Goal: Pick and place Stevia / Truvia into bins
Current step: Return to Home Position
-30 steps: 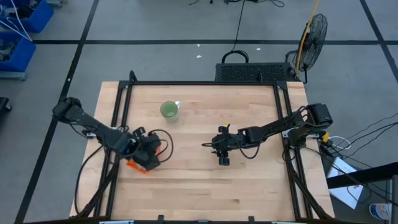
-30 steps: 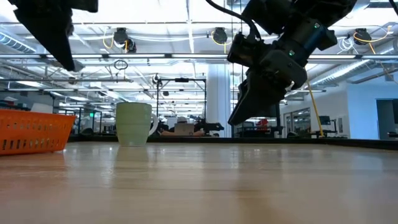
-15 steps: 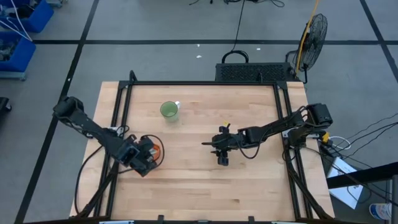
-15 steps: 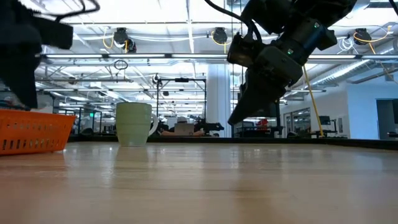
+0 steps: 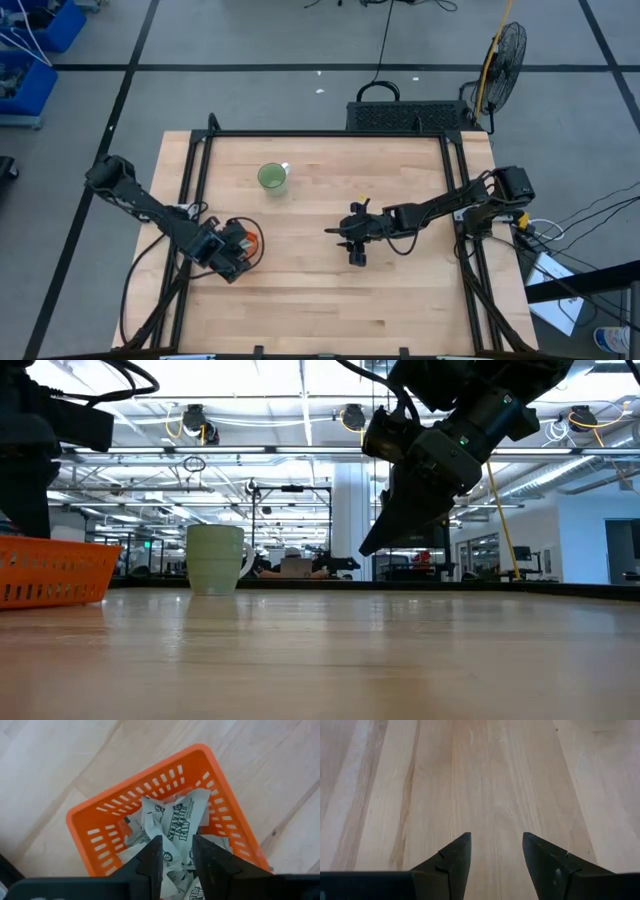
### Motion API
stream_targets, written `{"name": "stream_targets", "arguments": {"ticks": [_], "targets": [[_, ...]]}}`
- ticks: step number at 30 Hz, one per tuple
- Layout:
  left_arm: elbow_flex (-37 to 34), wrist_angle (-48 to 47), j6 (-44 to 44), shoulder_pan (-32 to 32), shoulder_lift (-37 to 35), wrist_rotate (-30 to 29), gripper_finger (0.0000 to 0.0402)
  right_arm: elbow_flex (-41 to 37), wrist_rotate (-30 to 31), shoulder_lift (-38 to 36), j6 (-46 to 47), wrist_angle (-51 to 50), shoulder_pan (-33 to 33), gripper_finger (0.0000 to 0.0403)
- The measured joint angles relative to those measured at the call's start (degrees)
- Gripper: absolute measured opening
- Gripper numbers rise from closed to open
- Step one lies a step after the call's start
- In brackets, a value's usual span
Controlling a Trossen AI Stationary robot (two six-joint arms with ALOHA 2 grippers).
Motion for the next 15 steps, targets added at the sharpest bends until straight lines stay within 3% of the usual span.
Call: {"name": "stream_targets", "arguments": {"ticks": [7, 11, 15], "targets": [[1.4, -2.7, 3.1, 2.3, -0.9, -4.2, 0.0113, -0.1, 0.0, -1.8, 0.1, -0.8, -0.1, 0.0171], [7.1, -12.7, 1.5, 4.8, -6.2, -5.4, 0.0113, -0.1, 0.0, -11.0, 0.0, -4.5, -0.1, 0.0171], [13.7, -19.4, 5.0, 4.2, -14.8, -13.5, 0.0113, -0.1, 0.1, -23.6, -0.4, -11.0, -0.1, 0.0171]]}}
